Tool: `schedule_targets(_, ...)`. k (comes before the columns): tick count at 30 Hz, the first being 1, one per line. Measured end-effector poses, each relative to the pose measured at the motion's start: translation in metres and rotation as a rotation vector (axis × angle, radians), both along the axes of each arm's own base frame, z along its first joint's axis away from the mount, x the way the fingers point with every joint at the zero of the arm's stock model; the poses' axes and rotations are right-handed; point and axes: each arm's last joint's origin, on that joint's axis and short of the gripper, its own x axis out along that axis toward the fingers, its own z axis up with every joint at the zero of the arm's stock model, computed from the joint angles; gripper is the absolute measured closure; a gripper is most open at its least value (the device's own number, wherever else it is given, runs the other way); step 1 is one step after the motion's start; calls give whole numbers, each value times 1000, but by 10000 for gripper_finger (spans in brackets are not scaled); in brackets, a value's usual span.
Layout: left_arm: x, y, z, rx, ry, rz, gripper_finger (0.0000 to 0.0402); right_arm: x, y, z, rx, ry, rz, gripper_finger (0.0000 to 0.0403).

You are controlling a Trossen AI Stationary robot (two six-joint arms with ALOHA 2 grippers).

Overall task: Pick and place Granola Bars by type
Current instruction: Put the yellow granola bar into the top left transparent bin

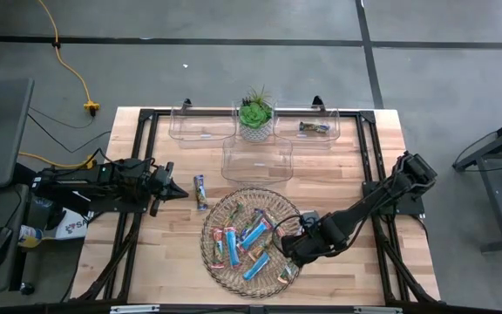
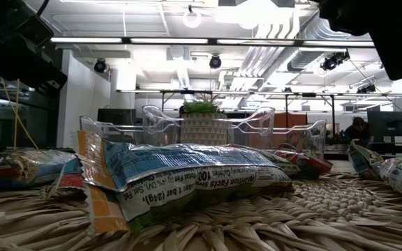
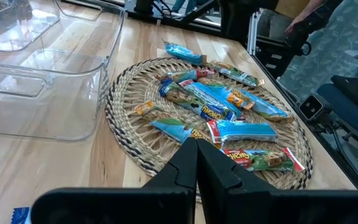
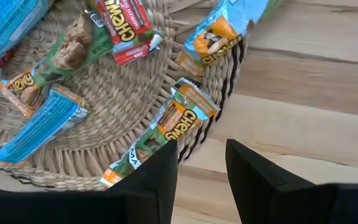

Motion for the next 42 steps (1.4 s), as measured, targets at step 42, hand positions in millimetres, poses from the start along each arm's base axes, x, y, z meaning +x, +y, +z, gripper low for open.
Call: schedule_targets(42,0,0,0,0,0,-1,401,12,-65,-3,41,261,-334,284)
